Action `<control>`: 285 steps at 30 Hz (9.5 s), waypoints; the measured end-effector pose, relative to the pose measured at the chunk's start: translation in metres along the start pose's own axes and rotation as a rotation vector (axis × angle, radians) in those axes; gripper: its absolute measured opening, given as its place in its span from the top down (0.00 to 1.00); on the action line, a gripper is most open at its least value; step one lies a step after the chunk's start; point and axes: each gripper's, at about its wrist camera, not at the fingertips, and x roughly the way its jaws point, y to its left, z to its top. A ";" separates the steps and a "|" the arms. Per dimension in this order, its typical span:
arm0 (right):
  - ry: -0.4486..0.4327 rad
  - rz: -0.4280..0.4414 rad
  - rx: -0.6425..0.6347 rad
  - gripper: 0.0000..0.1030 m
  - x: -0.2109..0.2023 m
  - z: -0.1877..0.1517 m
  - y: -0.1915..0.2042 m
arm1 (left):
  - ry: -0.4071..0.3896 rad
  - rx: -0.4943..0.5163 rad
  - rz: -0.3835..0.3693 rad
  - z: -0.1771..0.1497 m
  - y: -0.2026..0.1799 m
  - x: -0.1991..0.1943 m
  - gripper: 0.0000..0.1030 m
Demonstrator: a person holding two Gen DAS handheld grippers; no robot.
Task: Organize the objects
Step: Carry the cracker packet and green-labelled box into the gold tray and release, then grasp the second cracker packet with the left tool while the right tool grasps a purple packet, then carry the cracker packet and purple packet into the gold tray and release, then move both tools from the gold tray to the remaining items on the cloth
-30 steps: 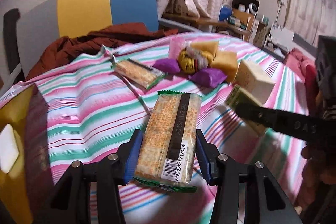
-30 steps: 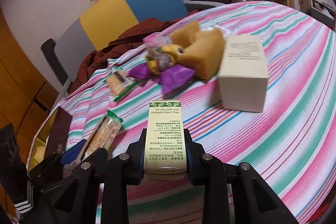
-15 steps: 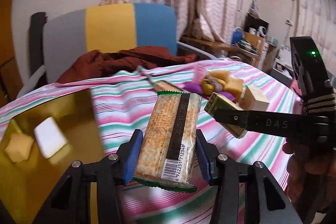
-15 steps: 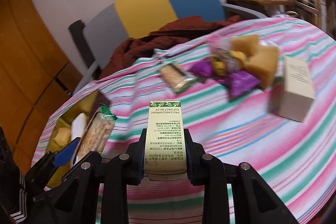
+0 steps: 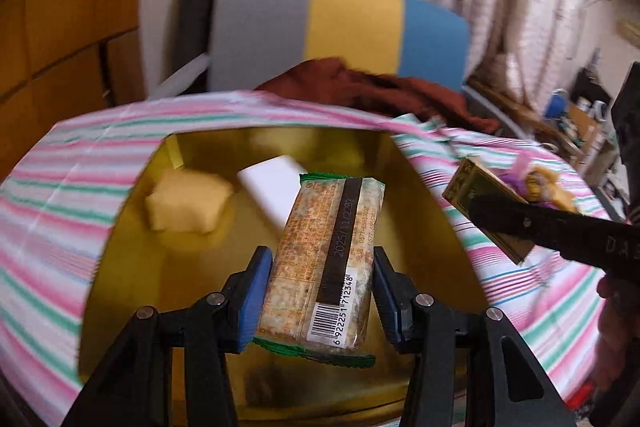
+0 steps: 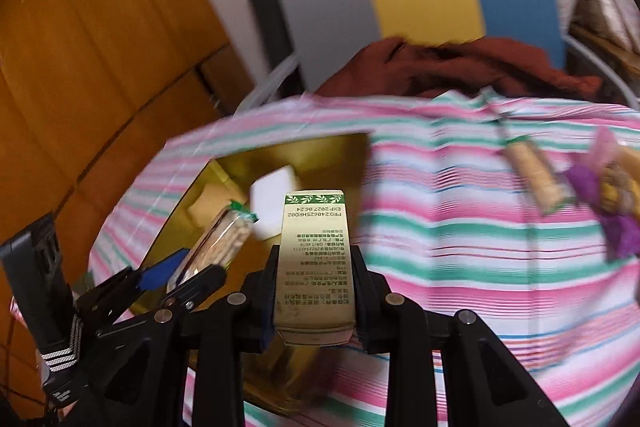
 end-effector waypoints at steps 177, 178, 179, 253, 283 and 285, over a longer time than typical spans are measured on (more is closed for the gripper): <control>-0.251 -0.414 0.250 0.63 -0.084 -0.058 -0.203 | -0.130 0.489 -0.195 -0.007 -0.258 0.072 0.56; -0.250 -0.408 0.259 0.63 -0.085 -0.059 -0.202 | -0.128 0.483 -0.207 -0.009 -0.255 0.066 0.56; -0.250 -0.400 0.266 0.63 -0.087 -0.059 -0.201 | -0.129 0.477 -0.215 -0.010 -0.252 0.061 0.56; -0.045 -0.044 0.017 0.57 -0.005 -0.007 -0.006 | 0.010 -0.205 -0.014 -0.002 0.016 -0.018 0.00; -0.119 -0.319 0.351 0.57 -0.074 -0.053 -0.178 | 0.066 0.103 -0.200 0.014 -0.111 -0.008 0.00; -0.133 -0.337 0.388 0.57 -0.079 -0.056 -0.194 | 0.072 0.123 -0.208 0.014 -0.120 -0.006 0.00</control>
